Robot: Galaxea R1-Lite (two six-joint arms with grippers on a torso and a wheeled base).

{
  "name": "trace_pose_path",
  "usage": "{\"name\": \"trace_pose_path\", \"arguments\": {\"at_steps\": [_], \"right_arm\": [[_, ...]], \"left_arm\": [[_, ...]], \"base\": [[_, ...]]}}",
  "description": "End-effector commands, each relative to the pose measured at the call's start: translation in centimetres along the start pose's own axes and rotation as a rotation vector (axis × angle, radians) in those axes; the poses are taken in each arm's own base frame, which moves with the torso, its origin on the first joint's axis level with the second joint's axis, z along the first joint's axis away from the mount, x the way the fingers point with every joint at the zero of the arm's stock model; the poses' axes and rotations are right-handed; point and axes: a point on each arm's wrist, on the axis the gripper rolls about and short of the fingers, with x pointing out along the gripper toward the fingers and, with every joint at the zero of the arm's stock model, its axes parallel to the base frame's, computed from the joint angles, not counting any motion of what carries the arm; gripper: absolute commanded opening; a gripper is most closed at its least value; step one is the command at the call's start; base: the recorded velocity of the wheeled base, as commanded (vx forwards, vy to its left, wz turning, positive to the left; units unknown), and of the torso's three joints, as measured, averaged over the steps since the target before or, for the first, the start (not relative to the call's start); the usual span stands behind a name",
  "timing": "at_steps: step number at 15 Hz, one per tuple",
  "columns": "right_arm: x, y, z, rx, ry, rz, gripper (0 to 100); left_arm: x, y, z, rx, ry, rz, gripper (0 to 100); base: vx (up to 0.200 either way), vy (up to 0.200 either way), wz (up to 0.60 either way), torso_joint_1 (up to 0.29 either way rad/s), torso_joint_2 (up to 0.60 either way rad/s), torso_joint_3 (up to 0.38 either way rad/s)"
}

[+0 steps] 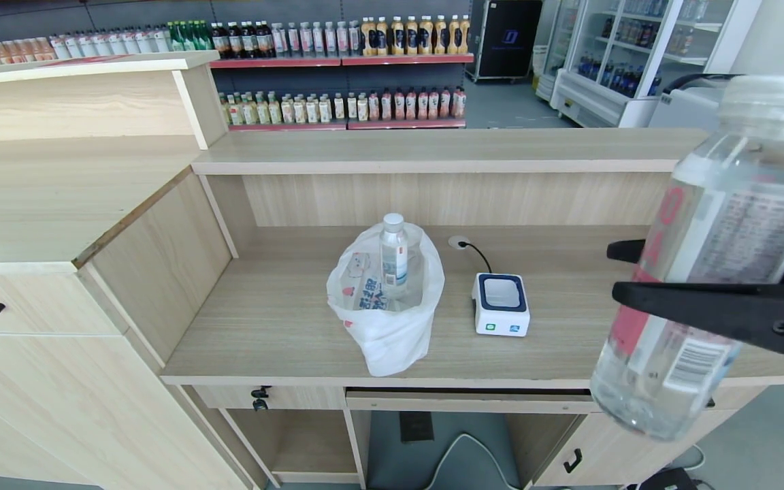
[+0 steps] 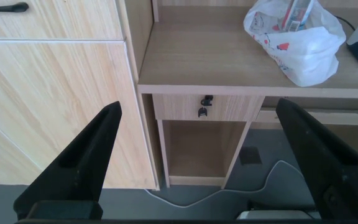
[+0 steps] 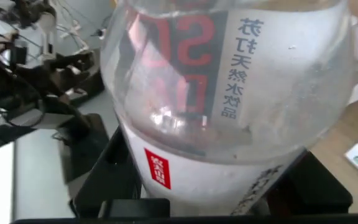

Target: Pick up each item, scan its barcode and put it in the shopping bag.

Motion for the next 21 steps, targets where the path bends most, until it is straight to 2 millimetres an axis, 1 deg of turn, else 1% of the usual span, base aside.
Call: {"name": "trace_pose_path", "arguments": {"at_steps": [1, 2, 3, 4, 5, 6, 8, 9, 10, 11, 13, 14, 15, 16, 17, 19, 21], "right_arm": [[0.7, -7.3, -2.1, -0.307, 0.103, -0.284, 0], [0.7, -10.4, -2.8, -0.451, 0.117, -0.376, 0], [1.0, -12.6, -3.5, -0.535, 0.107, -0.434, 0], [1.7, -15.7, -4.7, -0.633, 0.066, -0.509, 0], [2.4, -18.0, -5.8, -0.714, 0.020, -0.563, 0], [3.1, -19.6, -6.9, -0.767, -0.010, -0.592, 0], [4.2, -21.9, -9.0, -0.855, -0.043, -0.632, 0], [4.3, -22.2, -9.4, -0.871, -0.055, -0.640, 0], [4.8, -23.2, -10.8, -0.905, -0.067, -0.641, 0], [5.3, -23.9, -11.5, -0.916, -0.074, -0.622, 0], [6.1, -24.7, -12.5, -0.936, -0.101, -0.562, 0], [6.9, -25.3, -13.5, -0.960, -0.132, -0.506, 0], [7.7, -25.9, -14.0, -0.991, -0.170, -0.470, 0], [8.6, -26.3, -14.4, -1.019, -0.207, -0.420, 0], [8.9, -26.5, -14.7, -1.029, -0.218, -0.398, 0], [9.5, -26.9, -16.0, -1.024, -0.223, -0.320, 0], [10.1, -27.3, -16.9, -1.020, -0.224, -0.301, 0]], "left_arm": [[0.0, 0.0, 0.0, 0.000, -0.001, 0.000, 100], [0.0, 0.0, 0.0, 0.000, -0.001, 0.000, 100], [0.0, 0.0, 0.0, 0.000, -0.001, 0.000, 100], [0.0, 0.0, 0.0, 0.000, -0.001, 0.000, 100], [0.0, 0.0, 0.0, 0.000, -0.001, 0.000, 100], [0.0, 0.0, 0.0, 0.000, -0.001, 0.000, 100], [0.0, 0.0, 0.0, 0.000, -0.001, 0.000, 100], [0.0, 0.0, 0.0, 0.000, -0.001, 0.000, 100], [0.0, 0.0, 0.0, 0.000, -0.001, 0.000, 100], [0.0, 0.0, 0.0, 0.000, -0.001, 0.000, 100], [0.0, 0.0, 0.0, 0.000, -0.001, 0.000, 100], [0.0, 0.0, 0.0, 0.000, -0.001, 0.000, 100], [0.0, 0.0, 0.0, 0.000, -0.001, 0.000, 100], [0.0, 0.0, 0.0, 0.000, -0.001, 0.000, 100], [0.0, 0.0, 0.0, 0.000, -0.001, 0.000, 100], [0.0, 0.0, 0.0, 0.000, -0.001, 0.000, 100], [0.0, 0.0, 0.0, 0.000, -0.001, 0.000, 100]], "base": [[0.000, 0.000, 0.00, 0.000, 0.00, 0.000], [0.000, 0.000, 0.00, 0.000, 0.00, 0.000], [0.000, 0.000, 0.00, 0.000, 0.00, 0.000], [0.000, 0.000, 0.00, 0.000, 0.00, 0.000], [0.000, 0.000, 0.00, 0.000, 0.00, 0.000], [0.000, 0.000, 0.00, 0.000, 0.00, 0.000], [0.000, 0.000, 0.00, 0.000, 0.00, 0.000], [0.000, 0.000, 0.00, 0.000, 0.00, 0.000], [0.000, 0.000, 0.00, 0.000, 0.00, 0.000], [0.000, 0.000, 0.00, 0.000, 0.00, 0.000], [0.000, 0.000, 0.00, 0.000, 0.00, 0.000], [0.000, 0.000, 0.00, 0.000, 0.00, 0.000], [0.000, 0.000, 0.00, 0.000, 0.00, 0.000], [0.000, 0.000, 0.00, 0.000, 0.00, 0.000], [0.000, 0.000, 0.00, 0.000, 0.00, 0.000], [0.000, 0.000, 0.00, 0.000, 0.00, 0.000], [0.000, 0.000, 0.00, 0.000, 0.00, 0.000]]}}
